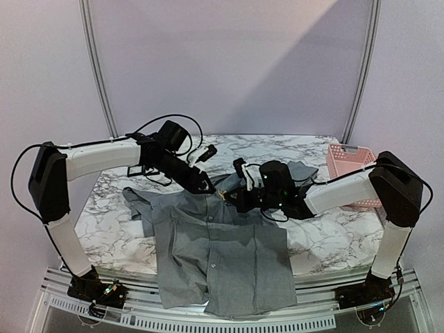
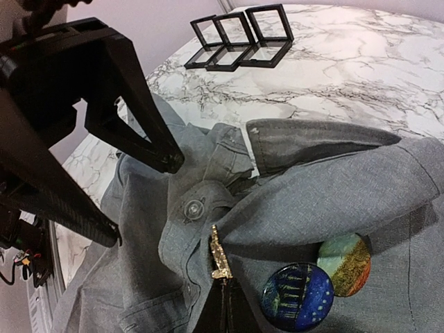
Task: Remove the brooch from the garment
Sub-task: Pass from the right arm to the left
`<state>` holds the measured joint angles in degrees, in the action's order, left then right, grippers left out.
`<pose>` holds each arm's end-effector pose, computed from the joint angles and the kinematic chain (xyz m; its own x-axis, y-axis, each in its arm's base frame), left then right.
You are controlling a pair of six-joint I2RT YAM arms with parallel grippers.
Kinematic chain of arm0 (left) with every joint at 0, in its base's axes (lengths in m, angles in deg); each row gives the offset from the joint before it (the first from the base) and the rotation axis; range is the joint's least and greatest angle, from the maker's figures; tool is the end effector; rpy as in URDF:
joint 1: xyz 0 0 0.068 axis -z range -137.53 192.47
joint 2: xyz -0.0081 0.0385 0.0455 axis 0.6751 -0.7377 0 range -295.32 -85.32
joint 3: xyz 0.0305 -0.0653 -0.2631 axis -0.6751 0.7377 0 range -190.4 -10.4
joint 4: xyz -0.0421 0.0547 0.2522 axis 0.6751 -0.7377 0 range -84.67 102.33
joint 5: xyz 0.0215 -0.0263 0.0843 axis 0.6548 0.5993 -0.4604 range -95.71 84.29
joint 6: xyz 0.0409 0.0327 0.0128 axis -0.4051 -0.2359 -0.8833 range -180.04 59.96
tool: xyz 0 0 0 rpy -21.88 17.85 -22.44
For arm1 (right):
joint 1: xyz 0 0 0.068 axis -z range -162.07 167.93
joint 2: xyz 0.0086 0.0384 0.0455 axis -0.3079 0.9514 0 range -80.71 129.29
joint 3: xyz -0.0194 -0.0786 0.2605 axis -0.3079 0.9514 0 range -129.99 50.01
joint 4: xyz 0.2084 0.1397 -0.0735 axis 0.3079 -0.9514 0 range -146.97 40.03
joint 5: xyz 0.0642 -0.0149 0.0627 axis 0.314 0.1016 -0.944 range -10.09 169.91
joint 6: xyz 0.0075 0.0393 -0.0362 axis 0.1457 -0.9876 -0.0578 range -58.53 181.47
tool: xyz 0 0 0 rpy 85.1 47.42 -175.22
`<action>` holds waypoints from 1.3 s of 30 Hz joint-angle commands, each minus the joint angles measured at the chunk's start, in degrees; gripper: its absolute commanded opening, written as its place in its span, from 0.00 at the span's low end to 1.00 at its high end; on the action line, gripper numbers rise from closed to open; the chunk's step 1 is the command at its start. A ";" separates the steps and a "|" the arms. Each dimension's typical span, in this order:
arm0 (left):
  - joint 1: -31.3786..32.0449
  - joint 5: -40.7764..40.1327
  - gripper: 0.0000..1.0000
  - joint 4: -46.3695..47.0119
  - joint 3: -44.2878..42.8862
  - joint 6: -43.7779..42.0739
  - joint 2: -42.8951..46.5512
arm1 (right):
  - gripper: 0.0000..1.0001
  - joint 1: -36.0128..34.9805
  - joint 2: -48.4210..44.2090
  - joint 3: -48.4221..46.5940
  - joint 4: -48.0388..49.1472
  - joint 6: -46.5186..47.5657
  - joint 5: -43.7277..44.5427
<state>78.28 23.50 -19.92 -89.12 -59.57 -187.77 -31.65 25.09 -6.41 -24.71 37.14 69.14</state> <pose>0.3014 -0.2389 0.2405 -0.6780 0.4807 -0.5561 0.7267 0.5519 -0.4090 0.2520 0.3060 0.1761 -0.5951 -0.0746 -0.8002 -0.6731 0.5903 0.4455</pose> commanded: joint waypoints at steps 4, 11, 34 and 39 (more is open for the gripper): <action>-0.22 4.28 0.43 0.51 0.25 -1.23 -2.02 | 0.00 0.81 -2.35 0.95 3.30 1.09 -7.13; 0.31 5.25 0.36 0.86 0.40 -0.91 -3.03 | 0.00 0.83 -1.70 -0.39 2.09 2.60 -10.54; 0.97 9.56 0.19 -0.88 -0.21 -3.28 -3.61 | 0.00 0.85 -0.66 -1.33 1.73 3.17 -13.40; 1.06 9.72 0.14 -1.11 -0.31 -3.44 -3.83 | 0.00 0.86 -0.55 -1.32 1.77 3.15 -13.41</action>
<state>78.74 32.44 -20.01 -89.12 -62.06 -190.46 -30.84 24.74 -6.54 -23.38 39.74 56.93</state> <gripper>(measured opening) 0.160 0.005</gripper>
